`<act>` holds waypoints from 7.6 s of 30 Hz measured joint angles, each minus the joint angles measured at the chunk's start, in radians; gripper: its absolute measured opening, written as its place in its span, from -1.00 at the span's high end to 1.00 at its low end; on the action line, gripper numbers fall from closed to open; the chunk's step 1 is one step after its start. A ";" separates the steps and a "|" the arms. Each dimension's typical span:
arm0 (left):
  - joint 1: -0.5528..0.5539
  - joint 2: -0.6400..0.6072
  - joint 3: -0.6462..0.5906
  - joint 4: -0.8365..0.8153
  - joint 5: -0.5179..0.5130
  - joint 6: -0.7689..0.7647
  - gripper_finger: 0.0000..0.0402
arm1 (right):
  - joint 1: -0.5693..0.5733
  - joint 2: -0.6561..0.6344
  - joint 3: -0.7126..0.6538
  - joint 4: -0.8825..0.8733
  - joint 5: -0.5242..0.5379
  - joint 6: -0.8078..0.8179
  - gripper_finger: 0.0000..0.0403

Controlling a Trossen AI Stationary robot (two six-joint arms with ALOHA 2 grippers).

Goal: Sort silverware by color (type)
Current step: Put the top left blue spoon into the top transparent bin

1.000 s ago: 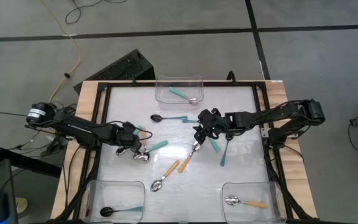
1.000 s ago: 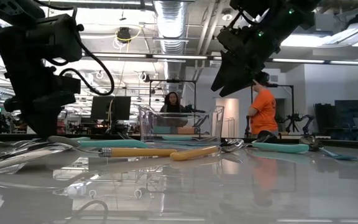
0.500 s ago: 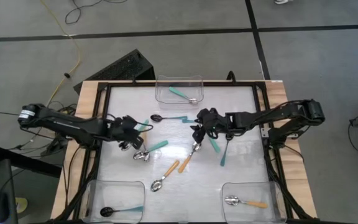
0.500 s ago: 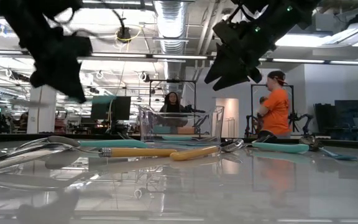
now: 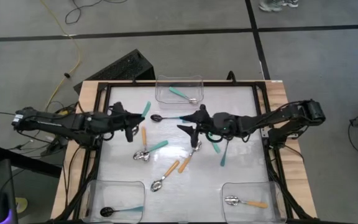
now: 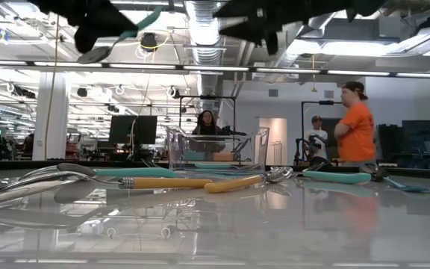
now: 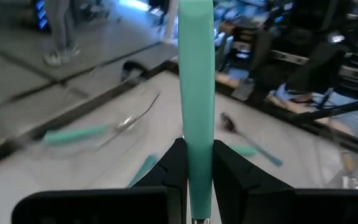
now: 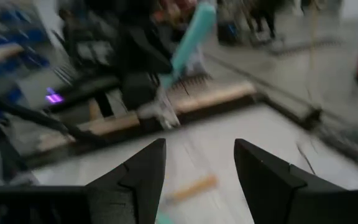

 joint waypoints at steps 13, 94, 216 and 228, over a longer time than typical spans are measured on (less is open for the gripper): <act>0.000 0.107 0.000 0.355 0.093 0.278 0.81 | -0.006 0.000 0.000 0.223 -0.162 -0.242 -0.15; 0.016 0.262 0.000 0.431 0.170 0.351 -0.13 | -0.085 0.256 0.346 0.062 -0.343 -0.137 0.54; 0.030 0.262 0.000 0.167 -0.076 0.198 -0.24 | -0.424 0.575 0.737 -0.918 0.154 -0.416 0.54; 0.030 0.262 0.000 0.167 -0.076 0.186 -0.24 | -0.424 0.574 0.737 -0.943 0.154 -0.415 0.47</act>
